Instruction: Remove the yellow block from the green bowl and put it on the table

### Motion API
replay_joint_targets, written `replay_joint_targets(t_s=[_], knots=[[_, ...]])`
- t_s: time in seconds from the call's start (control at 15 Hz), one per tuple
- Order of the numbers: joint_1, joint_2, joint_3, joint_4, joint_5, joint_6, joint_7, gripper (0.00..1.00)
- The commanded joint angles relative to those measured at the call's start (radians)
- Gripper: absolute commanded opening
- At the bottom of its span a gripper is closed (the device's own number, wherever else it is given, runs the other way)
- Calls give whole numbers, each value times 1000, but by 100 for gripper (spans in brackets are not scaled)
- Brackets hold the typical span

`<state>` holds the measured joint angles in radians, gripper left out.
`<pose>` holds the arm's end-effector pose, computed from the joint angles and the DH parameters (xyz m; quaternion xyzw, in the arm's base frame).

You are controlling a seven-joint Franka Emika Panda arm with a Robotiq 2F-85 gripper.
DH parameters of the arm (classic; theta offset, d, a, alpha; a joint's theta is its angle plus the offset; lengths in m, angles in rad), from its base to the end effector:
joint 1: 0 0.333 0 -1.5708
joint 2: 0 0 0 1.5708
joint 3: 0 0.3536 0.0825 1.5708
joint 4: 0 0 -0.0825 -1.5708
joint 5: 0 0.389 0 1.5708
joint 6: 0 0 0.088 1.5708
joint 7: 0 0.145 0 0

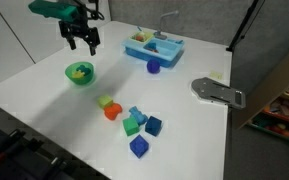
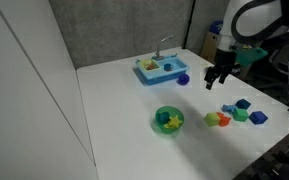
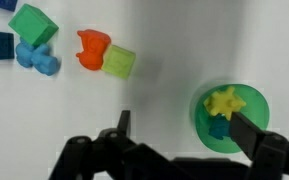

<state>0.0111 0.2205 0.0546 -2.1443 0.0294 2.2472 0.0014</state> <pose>0.5585 0.0383 0.2863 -0.9979 -0.0219 0.0592 0.0149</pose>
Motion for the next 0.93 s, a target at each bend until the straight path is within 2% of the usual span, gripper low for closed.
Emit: replay_joint_targets(t_s=[0.0, 0.4, 0.67, 0.73, 0.87], knots=[[32, -114, -4, -15, -12, -86, 91, 100], [67, -238, 14, 13, -10, -206, 162, 100], [70, -287, 23, 18, 2, -257, 140, 100], [68, -267, 22, 11, -2, -220, 139, 100], [68, -274, 23, 9, -2, -224, 139, 100]])
